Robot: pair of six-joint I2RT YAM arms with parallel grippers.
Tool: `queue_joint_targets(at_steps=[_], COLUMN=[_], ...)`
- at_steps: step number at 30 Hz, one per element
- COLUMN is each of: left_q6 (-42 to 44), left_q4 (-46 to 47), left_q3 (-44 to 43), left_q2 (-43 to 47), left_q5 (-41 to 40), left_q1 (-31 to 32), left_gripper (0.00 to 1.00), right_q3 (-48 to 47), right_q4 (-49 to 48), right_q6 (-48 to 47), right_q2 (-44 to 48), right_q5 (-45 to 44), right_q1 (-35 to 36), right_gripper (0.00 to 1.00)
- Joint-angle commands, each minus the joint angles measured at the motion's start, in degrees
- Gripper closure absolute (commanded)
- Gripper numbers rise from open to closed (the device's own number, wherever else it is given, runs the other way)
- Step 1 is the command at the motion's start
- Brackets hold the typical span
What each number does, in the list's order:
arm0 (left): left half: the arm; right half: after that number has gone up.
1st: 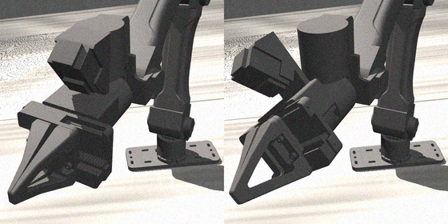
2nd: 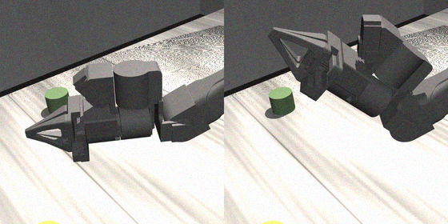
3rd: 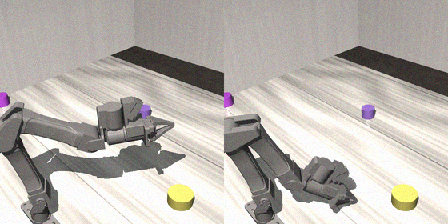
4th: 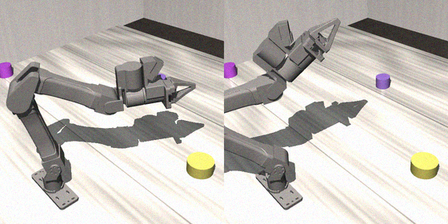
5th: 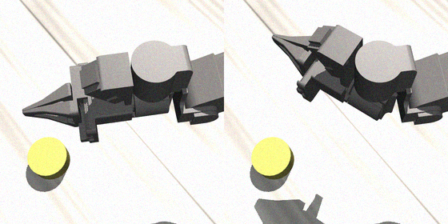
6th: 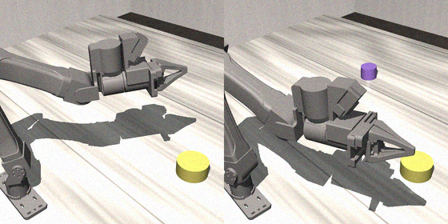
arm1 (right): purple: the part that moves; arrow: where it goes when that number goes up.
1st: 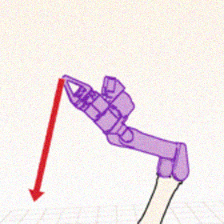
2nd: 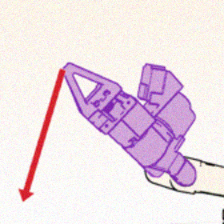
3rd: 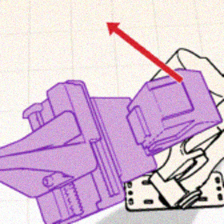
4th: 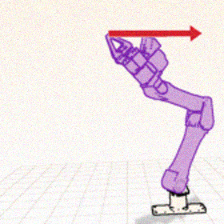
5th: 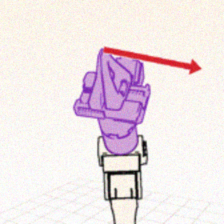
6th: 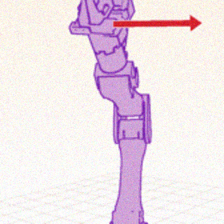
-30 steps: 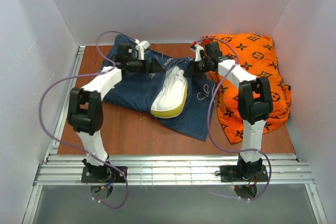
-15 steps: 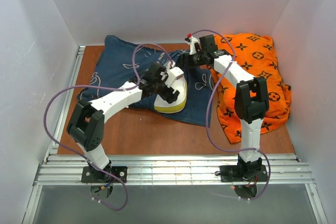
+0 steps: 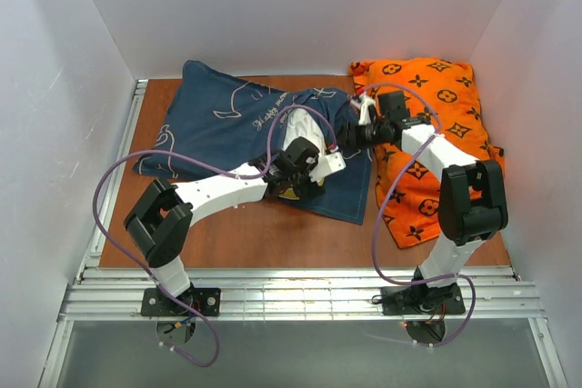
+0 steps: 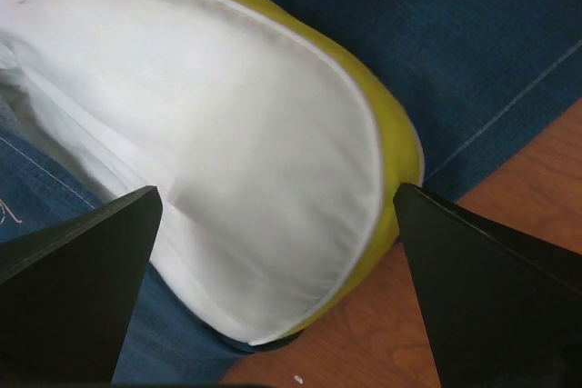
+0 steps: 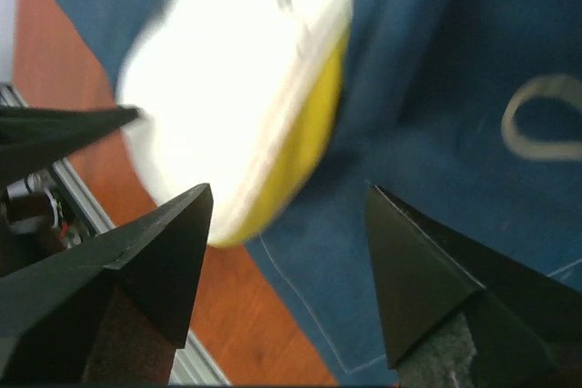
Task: Put the pillow into the pillowcase
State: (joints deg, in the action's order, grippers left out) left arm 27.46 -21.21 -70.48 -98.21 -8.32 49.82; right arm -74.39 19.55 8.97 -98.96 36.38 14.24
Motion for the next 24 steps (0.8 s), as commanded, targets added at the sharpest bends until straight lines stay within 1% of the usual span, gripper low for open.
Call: queue_joint_targets(at_steps=[1,2,3,4,5,6,7,8,9,11,13,14,15,18,19,20,22,24], left_q6=[2.68,2.77,3.21,3.21,3.65,4.26,5.14,5.67,8.46,11.55,15.23,16.38,17.0,19.02,20.6,23.92,26.58,25.81], left_q4=[0.29,0.9,3.26,3.28,6.07,8.01,9.86,14.31,16.97,23.89,28.23,31.11,32.45,35.44,37.1,41.73,46.67,46.7], left_q3=[2.88,3.85,6.99,7.02,7.98,10.34,11.06,11.93,13.33,14.75,16.07,16.33,16.6,16.95,18.34,19.32,20.73,19.77], left_q2=[4.08,4.52,5.31,5.31,5.23,4.88,3.83,3.04,1.55,-0.04,-1.62,-1.89,-2.15,-2.51,-2.51,-2.86,-3.65,-4.35], left_q5=[-4.07,-4.69,-6.87,-6.89,-8.54,-12.91,-15.04,-17.06,-21.7,-23.93,-26.82,-27.54,-28.15,-29.56,-30.43,-31.05,-32.11,-32.2], left_q1=[3.17,3.87,6.58,6.6,7.3,8.18,8.18,8.27,8.19,8.18,8.18,8.18,8.18,8.27,8.27,8.27,8.18,7.57], left_gripper=[0.02,0.02,0.02,0.02,0.02,0.02,0.02,0.02,0.02,0.02,0.02,0.02,0.02,0.02,0.02,0.02,0.02,0.02], right_q3=[5.47,5.92,6.88,6.89,7.15,7.68,7.86,8.03,8.47,9.0,9.7,9.88,10.05,10.58,10.67,10.67,10.85,10.93], right_q4=[-1.7,-1.8,-1.8,-1.8,-1.8,-1.8,-1.88,-1.8,-1.8,-1.8,-0.66,-0.39,-0.04,0.92,1.54,1.98,2.85,3.3], right_q6=[0.96,1.05,0.79,0.78,0.96,1.05,1.13,1.4,1.31,1.48,1.66,1.58,1.4,0.88,0.61,0.43,-0.44,-1.06], right_q2=[0.17,0.08,-0.88,-1.15,-1.5,-1.76,-2.37,-2.73,-3.25,-3.79,-4.66,-4.93,-5.1,-6.15,-6.51,-6.95,-8.09,-8.71], right_q5=[1.24,0.98,0.71,0.53,0.45,0.53,0.62,0.45,0.1,-0.87,-3.14,-4.29,-6.39,-8.25,-9.65,-10.27,-11.59,-13.08], right_q1=[0.35,0.35,0.35,0.35,0.44,0.35,0.35,0.44,0.44,0.44,0.44,0.61,0.79,1.4,1.93,2.19,3.07,3.86], right_gripper=[0.37,0.39,0.42,0.42,0.45,0.46,0.47,0.48,0.48,0.5,0.54,0.54,0.54,0.54,0.55,0.55,0.55,0.55])
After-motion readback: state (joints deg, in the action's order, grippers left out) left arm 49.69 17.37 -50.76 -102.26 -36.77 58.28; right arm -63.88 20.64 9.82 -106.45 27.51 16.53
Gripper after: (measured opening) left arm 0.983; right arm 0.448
